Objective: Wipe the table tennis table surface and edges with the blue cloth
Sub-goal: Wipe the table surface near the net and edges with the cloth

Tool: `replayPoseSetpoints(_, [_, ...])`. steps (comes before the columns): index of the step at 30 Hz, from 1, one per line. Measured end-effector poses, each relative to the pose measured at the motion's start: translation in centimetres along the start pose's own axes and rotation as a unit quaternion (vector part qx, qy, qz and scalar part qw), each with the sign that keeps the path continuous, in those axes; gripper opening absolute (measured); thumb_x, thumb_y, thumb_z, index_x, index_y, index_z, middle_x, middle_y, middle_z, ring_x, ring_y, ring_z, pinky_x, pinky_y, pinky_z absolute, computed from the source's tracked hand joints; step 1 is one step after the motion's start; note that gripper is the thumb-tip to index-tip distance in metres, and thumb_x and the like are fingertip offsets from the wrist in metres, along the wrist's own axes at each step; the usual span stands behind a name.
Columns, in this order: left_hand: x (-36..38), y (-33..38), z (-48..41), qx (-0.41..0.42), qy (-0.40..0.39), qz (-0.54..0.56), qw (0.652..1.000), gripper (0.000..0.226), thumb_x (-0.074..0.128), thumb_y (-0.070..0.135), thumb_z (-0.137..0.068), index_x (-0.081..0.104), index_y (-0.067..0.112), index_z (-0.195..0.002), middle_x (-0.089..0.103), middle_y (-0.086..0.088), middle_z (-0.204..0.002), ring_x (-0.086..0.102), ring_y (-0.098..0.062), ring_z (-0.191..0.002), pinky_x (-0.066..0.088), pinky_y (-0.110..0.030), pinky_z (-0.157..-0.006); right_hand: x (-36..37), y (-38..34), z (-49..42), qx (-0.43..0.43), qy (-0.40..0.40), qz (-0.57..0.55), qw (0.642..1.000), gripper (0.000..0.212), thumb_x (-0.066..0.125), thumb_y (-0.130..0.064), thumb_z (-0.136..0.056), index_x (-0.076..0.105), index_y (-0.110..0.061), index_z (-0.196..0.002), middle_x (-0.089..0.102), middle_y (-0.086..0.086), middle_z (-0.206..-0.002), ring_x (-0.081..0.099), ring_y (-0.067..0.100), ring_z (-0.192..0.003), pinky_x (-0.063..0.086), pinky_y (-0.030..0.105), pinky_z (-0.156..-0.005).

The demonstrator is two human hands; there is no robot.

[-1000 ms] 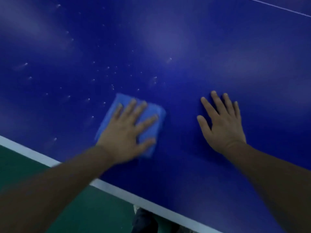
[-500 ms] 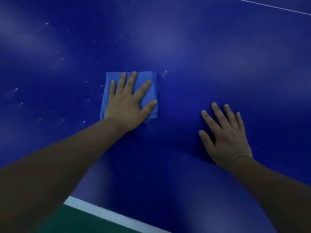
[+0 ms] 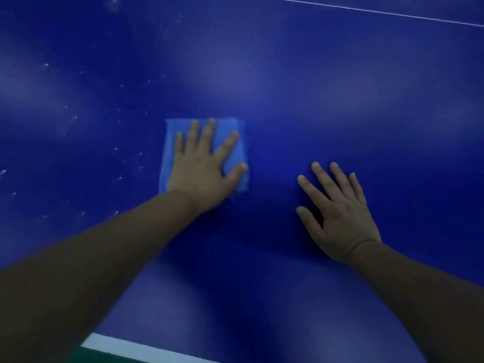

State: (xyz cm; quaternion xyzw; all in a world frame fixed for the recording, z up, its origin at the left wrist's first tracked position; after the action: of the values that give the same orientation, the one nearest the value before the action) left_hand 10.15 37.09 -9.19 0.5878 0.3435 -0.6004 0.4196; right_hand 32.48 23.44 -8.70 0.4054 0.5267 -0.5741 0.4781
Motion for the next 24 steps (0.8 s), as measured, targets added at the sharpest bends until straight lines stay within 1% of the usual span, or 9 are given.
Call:
replayPoseSetpoints(3, [1.0,6.4,7.3,0.193,0.017,0.03,0.981,0.068,0.032,0.069,-0.095,0.029,0.039,-0.156,0.019,-0.009,-0.167,0.013,-0.038,-0.154,0.008,-0.059,-0.122,0.0,0.0,-0.1,0.001,0.001,0.004,1.0,0.063,0.029,-0.056,-0.098,0.04,-0.028,-0.153,0.025,0.001,-0.165,0.014,0.03,-0.154,0.009,0.053,-0.124])
replayPoseSetpoints(6, [1.2,5.3,9.3,0.276,-0.003,0.025,0.961,0.068,0.034,0.072,-0.096,0.029,0.041,-0.156,0.022,-0.005,-0.167,0.016,-0.034,-0.154,0.011,-0.056,-0.122,0.1,0.0,0.0,0.003,-0.002,0.012,1.0,0.063,0.029,-0.056,-0.098,0.038,-0.028,-0.154,0.023,0.001,-0.166,0.013,0.031,-0.154,0.008,0.053,-0.124])
replayPoseSetpoints(8, [0.4,1.7,5.1,0.207,0.022,0.0,0.978,0.07,0.027,0.073,-0.095,0.035,0.037,-0.154,0.029,-0.01,-0.164,0.023,-0.039,-0.151,0.016,-0.058,-0.119,0.2,0.2,0.0,0.007,-0.011,0.015,1.0,0.064,0.027,-0.059,-0.099,0.033,-0.029,-0.156,0.019,0.001,-0.167,0.008,0.03,-0.155,0.007,0.052,-0.125])
replayPoseSetpoints(12, [-0.7,-4.8,-2.2,-0.075,0.003,0.03,0.997,0.077,0.02,0.074,-0.089,0.027,0.038,-0.157,0.015,-0.01,-0.168,0.009,-0.038,-0.153,0.004,-0.058,-0.122,0.7,0.3,0.0,0.02,-0.033,0.032,0.999,0.067,0.022,-0.062,-0.099,0.022,-0.031,-0.159,0.006,0.004,-0.169,-0.003,0.03,-0.155,0.004,0.051,-0.125])
replayPoseSetpoints(13, [-0.3,-3.7,-1.7,-0.067,0.007,0.026,0.997,0.076,0.022,0.072,-0.09,0.028,0.036,-0.157,0.016,-0.011,-0.167,0.01,-0.04,-0.153,0.005,-0.059,-0.121,0.8,0.4,0.0,0.024,-0.038,0.031,0.999,0.068,0.022,-0.062,-0.099,0.022,-0.031,-0.159,0.005,0.004,-0.169,-0.004,0.03,-0.155,0.003,0.051,-0.125])
replayPoseSetpoints(16, [0.6,2.4,4.0,0.118,0.028,0.026,0.992,0.067,0.032,0.066,-0.096,0.034,0.035,-0.155,0.02,-0.011,-0.166,0.015,-0.04,-0.153,0.012,-0.062,-0.12,0.5,0.3,-0.1,0.038,-0.041,0.02,0.998,0.067,0.024,-0.063,-0.098,0.027,-0.031,-0.158,0.008,0.002,-0.169,-0.003,0.028,-0.156,0.004,0.051,-0.125])
replayPoseSetpoints(20, [0.5,2.0,5.8,0.287,-0.017,0.014,0.958,0.067,0.035,0.07,-0.096,0.029,0.04,-0.156,0.019,-0.004,-0.168,0.012,-0.032,-0.155,0.011,-0.056,-0.122,-0.6,-0.6,-1.1,0.11,0.006,-0.025,0.994,0.062,0.033,-0.057,-0.096,0.05,-0.024,-0.145,0.032,0.005,-0.161,0.018,0.031,-0.152,0.013,0.054,-0.123])
replayPoseSetpoints(22, [-0.5,-0.4,1.6,0.28,-0.012,-0.006,0.96,0.068,0.036,0.07,-0.094,0.035,0.039,-0.154,0.027,-0.008,-0.165,0.019,-0.035,-0.153,0.014,-0.056,-0.121,-0.8,-0.8,-2.7,0.159,0.016,-0.033,0.987,0.06,0.033,-0.055,-0.098,0.049,-0.021,-0.145,0.034,0.006,-0.159,0.019,0.032,-0.151,0.012,0.055,-0.123])
replayPoseSetpoints(24, [-1.5,-3.4,-4.6,0.172,-0.02,-0.001,0.985,0.073,0.028,0.072,-0.09,0.033,0.037,-0.155,0.024,-0.009,-0.165,0.016,-0.036,-0.153,0.01,-0.055,-0.122,-0.9,-0.5,-5.0,0.214,0.016,-0.042,0.976,0.06,0.031,-0.055,-0.102,0.036,-0.024,-0.153,0.021,0.005,-0.164,0.008,0.032,-0.153,0.003,0.055,-0.124])
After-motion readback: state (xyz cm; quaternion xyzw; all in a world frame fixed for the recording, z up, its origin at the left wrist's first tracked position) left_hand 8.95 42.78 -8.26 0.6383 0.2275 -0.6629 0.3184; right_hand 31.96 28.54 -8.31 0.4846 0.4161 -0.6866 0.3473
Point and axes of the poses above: each hand's wrist, its own z-axis away from the middle knuckle, its own x-axis out of the palm, y = z × x, the point moved 7 cm from there along -z, towards the middle knuckle
